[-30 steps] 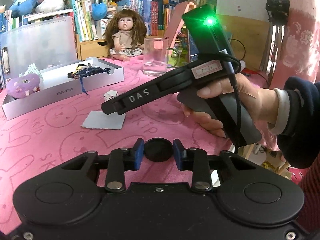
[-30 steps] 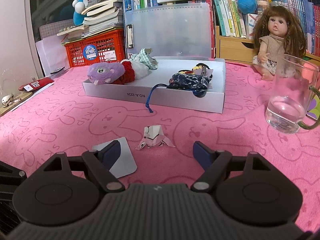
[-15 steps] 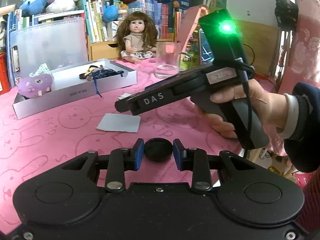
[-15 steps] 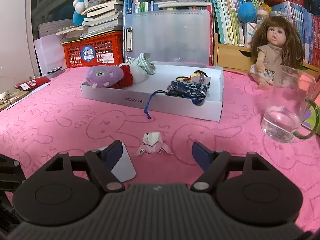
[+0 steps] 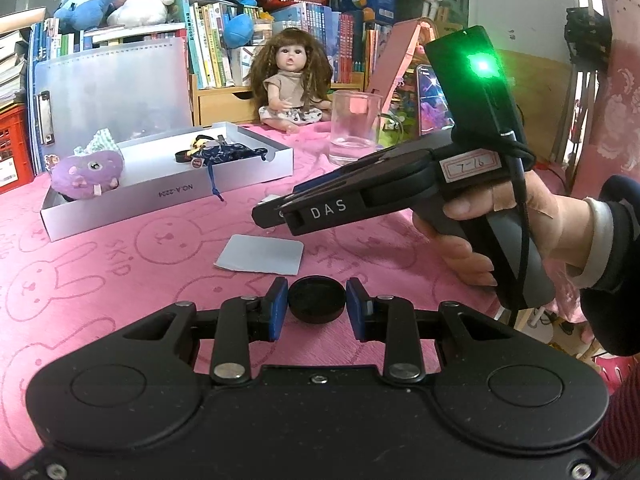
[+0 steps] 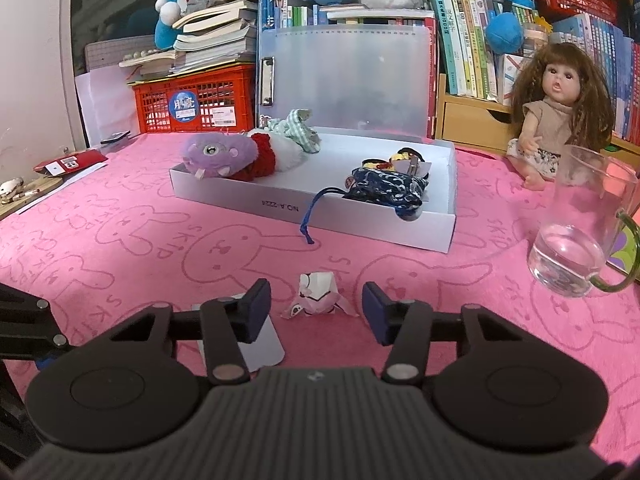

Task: Organize objects
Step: 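Close the right gripper on the small white-pink figurine and lift it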

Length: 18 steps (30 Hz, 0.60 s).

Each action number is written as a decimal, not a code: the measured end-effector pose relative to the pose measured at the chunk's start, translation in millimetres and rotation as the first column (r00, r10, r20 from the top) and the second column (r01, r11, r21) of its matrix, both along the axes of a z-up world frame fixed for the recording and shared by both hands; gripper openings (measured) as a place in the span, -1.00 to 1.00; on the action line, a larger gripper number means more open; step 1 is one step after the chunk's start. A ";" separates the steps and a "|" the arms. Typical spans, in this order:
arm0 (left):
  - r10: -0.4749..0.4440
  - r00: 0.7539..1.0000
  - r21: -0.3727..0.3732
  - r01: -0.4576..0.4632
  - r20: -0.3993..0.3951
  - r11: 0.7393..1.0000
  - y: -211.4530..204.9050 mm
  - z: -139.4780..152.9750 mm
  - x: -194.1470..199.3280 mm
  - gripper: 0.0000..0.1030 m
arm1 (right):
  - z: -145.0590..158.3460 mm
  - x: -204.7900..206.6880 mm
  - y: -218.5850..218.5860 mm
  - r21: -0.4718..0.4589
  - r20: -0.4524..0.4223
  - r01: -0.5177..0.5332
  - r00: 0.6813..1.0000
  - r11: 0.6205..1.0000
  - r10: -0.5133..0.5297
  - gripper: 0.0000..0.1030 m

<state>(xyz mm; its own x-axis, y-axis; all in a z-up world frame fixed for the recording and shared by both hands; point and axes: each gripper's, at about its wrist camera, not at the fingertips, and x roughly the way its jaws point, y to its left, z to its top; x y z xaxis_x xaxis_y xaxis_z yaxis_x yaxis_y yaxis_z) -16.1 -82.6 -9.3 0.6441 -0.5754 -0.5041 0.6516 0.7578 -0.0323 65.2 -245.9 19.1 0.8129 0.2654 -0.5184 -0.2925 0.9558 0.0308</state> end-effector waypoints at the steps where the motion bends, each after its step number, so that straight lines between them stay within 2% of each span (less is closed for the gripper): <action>1: 0.002 1.000 -0.001 -0.002 0.000 1.000 0.1 0.3 0.5 -0.42 | 0.1 0.0 0.7 -0.004 0.001 -0.001 1.000 1.000 0.001 0.03; 5: 0.011 1.000 -0.002 -0.011 0.003 1.000 0.8 1.7 2.1 -0.42 | 0.2 2.2 3.3 -0.012 -0.004 0.001 1.000 1.000 -0.001 -0.08; 8: 0.020 1.000 -0.003 -0.020 0.006 1.000 1.8 3.0 3.5 -0.42 | -1.7 6.4 4.5 -0.004 -0.028 0.013 1.000 1.000 -0.013 -0.29; 18: 0.081 0.997 -0.009 -0.081 0.009 0.997 7.7 7.1 14.0 -0.42 | 0.7 5.5 1.6 0.004 -0.029 0.037 0.999 0.999 -0.037 -0.39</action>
